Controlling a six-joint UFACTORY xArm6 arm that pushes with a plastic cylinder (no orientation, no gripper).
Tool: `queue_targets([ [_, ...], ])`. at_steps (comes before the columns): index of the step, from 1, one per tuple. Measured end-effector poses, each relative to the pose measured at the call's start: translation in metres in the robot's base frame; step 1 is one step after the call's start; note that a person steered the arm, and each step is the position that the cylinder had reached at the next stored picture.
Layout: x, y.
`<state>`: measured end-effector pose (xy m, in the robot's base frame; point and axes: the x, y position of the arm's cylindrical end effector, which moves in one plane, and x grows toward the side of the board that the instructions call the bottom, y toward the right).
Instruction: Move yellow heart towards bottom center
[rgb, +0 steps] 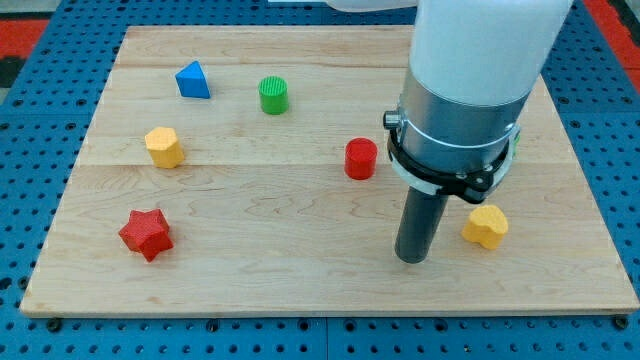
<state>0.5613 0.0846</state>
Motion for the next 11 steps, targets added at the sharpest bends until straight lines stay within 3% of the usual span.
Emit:
queue_targets([
  [3, 0.007, -0.002],
  [4, 0.035, 0.043],
  [5, 0.015, 0.134],
  [6, -0.03, 0.102],
  [7, -0.037, -0.01],
  [9, -0.083, -0.084],
  [10, -0.038, -0.096],
  [11, -0.045, -0.094],
])
